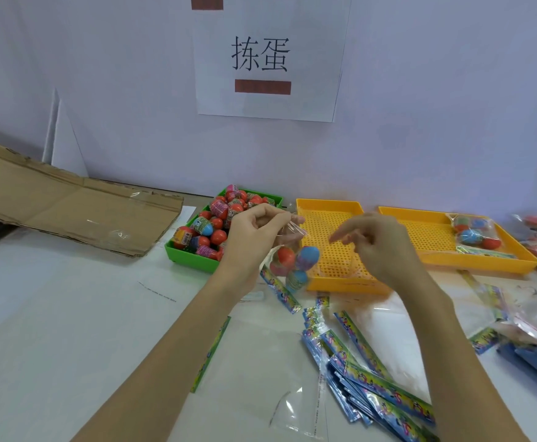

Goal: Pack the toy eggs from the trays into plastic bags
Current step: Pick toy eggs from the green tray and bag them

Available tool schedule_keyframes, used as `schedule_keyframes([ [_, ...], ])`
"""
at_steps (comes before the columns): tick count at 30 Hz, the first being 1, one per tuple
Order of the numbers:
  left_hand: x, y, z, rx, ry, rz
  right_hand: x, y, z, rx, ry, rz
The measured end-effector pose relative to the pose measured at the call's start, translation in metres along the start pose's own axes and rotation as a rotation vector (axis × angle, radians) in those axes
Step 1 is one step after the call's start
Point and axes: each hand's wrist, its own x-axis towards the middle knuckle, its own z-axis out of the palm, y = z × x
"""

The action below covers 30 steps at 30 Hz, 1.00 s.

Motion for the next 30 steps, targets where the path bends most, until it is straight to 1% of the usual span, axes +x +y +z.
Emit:
schedule_keyframes([
  [1,0.0,0.001,0.0,0.005,0.007,0.012,-0.001,-0.002,0.002,-0.04,-0.003,0.004],
  [2,0.0,0.002,-0.001,0.014,0.012,0.023,-0.002,-0.005,0.002,-0.019,0.012,0.014],
  [5,0.0,0.005,-0.002,0.013,0.024,0.038,-0.002,-0.007,0.003,0.217,0.063,0.109],
  [7,-0.001,0.006,-0.002,0.021,0.027,0.036,0.0,-0.008,0.004,0.279,0.005,0.163],
  [10,0.0,0.005,-0.002,0.025,0.038,0.028,-0.002,-0.01,0.007,0.397,-0.025,0.127],
  [11,0.0,0.005,-0.002,0.029,0.047,0.027,-0.002,-0.01,0.007,0.404,-0.014,0.098],
  [13,0.0,0.004,-0.001,0.043,0.081,0.025,-0.003,-0.014,0.009,0.386,-0.053,0.071],
  [16,0.0,0.003,0.0,-0.009,0.163,0.024,-0.003,-0.022,0.016,0.572,-0.123,0.147],
  [18,0.002,0.003,-0.001,-0.023,0.234,0.035,-0.003,-0.025,0.015,0.682,-0.156,0.148],
  [19,0.003,0.003,-0.001,-0.017,0.258,0.045,-0.003,-0.025,0.015,0.685,-0.172,0.107],
  [21,0.002,0.004,-0.002,-0.018,0.281,0.06,-0.004,-0.027,0.015,0.586,-0.178,0.024],
  [23,0.001,0.003,-0.001,0.024,0.274,0.083,-0.003,-0.028,0.02,0.5,-0.1,-0.009],
  [26,0.002,0.002,-0.001,0.154,0.238,0.158,-0.002,-0.027,0.028,0.533,0.006,0.033],
  [28,0.003,0.002,-0.003,0.24,0.229,0.231,-0.002,-0.027,0.028,0.58,0.022,0.059],
  [30,0.003,0.003,-0.005,0.256,0.236,0.271,-0.001,-0.028,0.025,0.612,0.027,0.063],
])
